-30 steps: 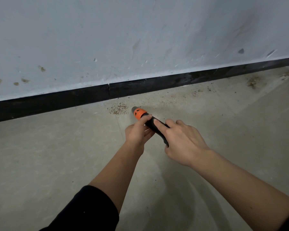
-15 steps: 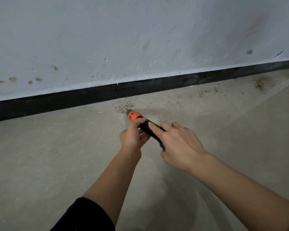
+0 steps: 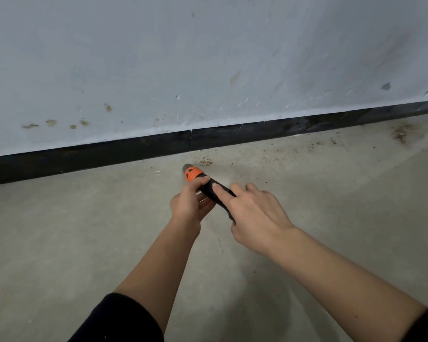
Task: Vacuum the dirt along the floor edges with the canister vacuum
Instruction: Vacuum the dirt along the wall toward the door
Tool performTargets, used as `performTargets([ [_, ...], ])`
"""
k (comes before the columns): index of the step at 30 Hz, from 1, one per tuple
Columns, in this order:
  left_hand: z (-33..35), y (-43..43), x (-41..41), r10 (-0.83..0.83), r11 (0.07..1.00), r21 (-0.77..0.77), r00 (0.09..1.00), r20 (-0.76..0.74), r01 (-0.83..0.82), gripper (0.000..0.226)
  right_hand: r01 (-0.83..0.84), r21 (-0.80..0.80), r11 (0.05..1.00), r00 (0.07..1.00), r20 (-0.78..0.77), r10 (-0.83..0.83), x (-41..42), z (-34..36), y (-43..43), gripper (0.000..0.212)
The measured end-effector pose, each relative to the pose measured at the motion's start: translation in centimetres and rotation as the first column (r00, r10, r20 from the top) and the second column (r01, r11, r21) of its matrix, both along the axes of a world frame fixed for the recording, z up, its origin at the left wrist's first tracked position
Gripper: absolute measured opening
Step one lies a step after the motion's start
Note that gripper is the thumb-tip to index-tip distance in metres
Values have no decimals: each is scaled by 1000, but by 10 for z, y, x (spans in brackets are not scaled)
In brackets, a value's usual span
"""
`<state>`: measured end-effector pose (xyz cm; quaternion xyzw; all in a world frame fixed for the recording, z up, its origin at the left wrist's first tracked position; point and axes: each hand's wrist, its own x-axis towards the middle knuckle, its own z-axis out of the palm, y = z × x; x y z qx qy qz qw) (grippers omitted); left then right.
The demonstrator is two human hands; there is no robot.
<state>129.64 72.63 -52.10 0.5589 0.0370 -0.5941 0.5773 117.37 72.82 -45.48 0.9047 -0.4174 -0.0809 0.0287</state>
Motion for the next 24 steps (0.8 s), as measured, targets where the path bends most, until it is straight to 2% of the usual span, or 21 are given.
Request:
performTargets([
  [11,-2,-18,-22,-119,990,-81,989,-83,112,28,78,-21,997,995,-65,-79,-18,9,-10,77],
  [16,-2,-28,-30,-190,978,-98,979,-76,183,31,104,-30,994,990,-93,-106,-28,11,-16,77],
  [24,-2,-35,-29,-148,985,-92,988,-37,144,29,108,-8,994,991,-82,-108,-23,10,-26,79],
])
